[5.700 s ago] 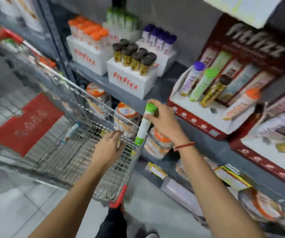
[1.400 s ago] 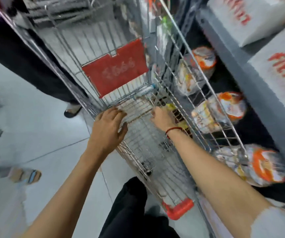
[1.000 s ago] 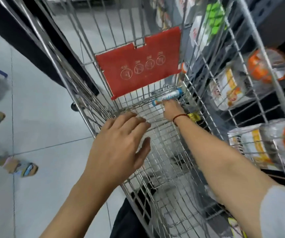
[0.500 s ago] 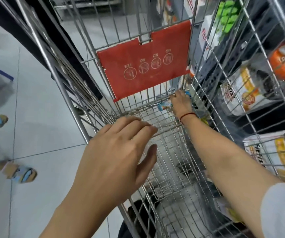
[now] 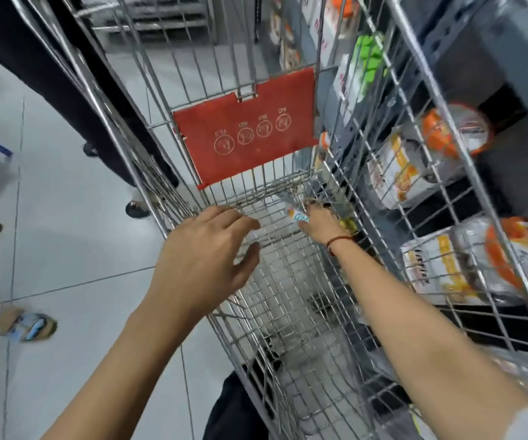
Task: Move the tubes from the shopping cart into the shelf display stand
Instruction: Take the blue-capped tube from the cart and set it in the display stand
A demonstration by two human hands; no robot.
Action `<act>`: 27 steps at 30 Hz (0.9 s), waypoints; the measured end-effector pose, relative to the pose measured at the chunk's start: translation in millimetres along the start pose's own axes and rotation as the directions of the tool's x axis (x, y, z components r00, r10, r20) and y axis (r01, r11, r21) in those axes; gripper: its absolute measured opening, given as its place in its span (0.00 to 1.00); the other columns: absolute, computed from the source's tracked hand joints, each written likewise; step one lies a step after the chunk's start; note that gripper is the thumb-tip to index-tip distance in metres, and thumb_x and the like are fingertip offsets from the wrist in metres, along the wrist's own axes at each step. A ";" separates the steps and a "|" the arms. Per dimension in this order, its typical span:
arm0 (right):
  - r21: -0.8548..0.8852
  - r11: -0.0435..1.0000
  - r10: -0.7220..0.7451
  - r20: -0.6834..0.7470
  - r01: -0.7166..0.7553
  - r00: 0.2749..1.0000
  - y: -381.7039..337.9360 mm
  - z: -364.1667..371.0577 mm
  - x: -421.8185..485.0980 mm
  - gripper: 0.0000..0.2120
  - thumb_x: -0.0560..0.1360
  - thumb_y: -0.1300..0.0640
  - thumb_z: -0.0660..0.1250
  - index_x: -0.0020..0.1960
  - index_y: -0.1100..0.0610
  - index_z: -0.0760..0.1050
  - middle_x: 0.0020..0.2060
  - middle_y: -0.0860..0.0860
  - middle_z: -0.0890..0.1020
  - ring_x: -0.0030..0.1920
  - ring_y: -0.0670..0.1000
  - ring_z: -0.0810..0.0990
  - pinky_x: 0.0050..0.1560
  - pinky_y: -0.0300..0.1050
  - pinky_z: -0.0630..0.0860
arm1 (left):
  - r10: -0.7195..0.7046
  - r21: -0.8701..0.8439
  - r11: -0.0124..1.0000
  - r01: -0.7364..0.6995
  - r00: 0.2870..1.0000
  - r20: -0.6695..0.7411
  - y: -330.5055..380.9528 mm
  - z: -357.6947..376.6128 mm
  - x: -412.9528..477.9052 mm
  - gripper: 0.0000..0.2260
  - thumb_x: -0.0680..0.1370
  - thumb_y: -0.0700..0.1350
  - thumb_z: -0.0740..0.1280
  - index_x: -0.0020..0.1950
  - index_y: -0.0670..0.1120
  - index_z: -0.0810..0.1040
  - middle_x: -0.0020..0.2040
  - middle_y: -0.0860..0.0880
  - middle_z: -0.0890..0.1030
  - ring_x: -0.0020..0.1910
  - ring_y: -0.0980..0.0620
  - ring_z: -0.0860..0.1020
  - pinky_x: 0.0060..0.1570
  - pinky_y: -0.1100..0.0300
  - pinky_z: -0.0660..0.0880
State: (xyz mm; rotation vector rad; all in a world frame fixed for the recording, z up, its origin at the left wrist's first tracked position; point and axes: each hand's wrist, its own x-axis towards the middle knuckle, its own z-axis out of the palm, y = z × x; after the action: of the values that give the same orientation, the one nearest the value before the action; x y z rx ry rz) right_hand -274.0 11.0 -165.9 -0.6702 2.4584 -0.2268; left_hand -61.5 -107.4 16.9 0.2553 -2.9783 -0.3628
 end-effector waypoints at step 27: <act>0.185 0.981 0.146 -0.540 -0.052 0.829 76.4 -211.1 -537.0 0.16 0.70 0.69 0.65 0.56 0.58 0.78 0.54 0.56 0.77 0.59 0.55 0.73 0.57 0.38 0.63 | 0.691 -0.248 0.701 -0.669 0.723 0.002 290.2 -36.9 1.2 0.20 0.68 0.45 0.70 0.58 0.42 0.78 0.55 0.43 0.80 0.51 0.40 0.78 0.43 0.50 0.78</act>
State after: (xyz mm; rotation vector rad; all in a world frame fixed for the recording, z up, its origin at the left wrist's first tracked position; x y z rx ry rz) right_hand -45.7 353.5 245.7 -0.4404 2.9707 -0.6559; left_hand -101.0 161.7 124.6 -0.9028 -2.8004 -0.6172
